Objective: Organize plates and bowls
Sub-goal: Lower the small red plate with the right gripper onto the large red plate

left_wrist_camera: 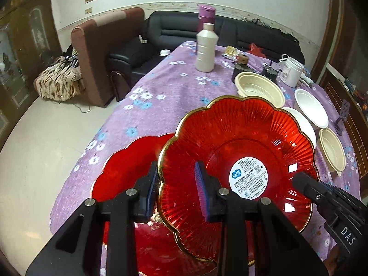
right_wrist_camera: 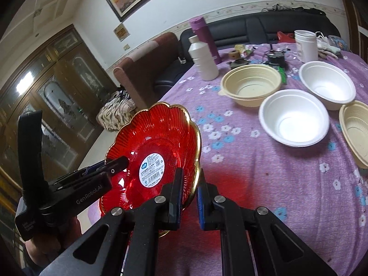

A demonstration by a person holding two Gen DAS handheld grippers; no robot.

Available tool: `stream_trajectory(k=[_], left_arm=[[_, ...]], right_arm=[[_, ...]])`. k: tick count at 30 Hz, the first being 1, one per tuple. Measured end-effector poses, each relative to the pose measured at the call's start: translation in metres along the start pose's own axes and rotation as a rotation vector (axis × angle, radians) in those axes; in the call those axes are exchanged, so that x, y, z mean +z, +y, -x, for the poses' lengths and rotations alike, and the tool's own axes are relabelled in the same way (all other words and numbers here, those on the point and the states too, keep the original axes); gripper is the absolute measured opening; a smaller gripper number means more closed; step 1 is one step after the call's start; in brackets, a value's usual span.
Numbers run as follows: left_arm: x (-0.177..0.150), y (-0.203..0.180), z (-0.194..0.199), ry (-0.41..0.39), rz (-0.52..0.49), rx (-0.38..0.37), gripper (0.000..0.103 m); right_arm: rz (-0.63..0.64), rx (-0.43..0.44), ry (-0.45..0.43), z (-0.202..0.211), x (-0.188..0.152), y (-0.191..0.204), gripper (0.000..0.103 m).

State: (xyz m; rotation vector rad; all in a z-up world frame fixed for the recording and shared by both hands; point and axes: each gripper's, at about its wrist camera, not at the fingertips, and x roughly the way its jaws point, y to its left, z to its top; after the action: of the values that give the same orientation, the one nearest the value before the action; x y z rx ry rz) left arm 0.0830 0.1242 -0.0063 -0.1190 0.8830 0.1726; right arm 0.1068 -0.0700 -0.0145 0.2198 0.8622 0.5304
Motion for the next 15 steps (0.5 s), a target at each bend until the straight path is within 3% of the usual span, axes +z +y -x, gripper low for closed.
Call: stream_trajectory(k=[15], left_arm=[[-0.021, 0.036, 0.004, 0.001, 0.083, 0.039, 0.029]], right_arm=[[0.068, 0.035, 0.043, -0.017, -0.009, 0.033, 0.009]])
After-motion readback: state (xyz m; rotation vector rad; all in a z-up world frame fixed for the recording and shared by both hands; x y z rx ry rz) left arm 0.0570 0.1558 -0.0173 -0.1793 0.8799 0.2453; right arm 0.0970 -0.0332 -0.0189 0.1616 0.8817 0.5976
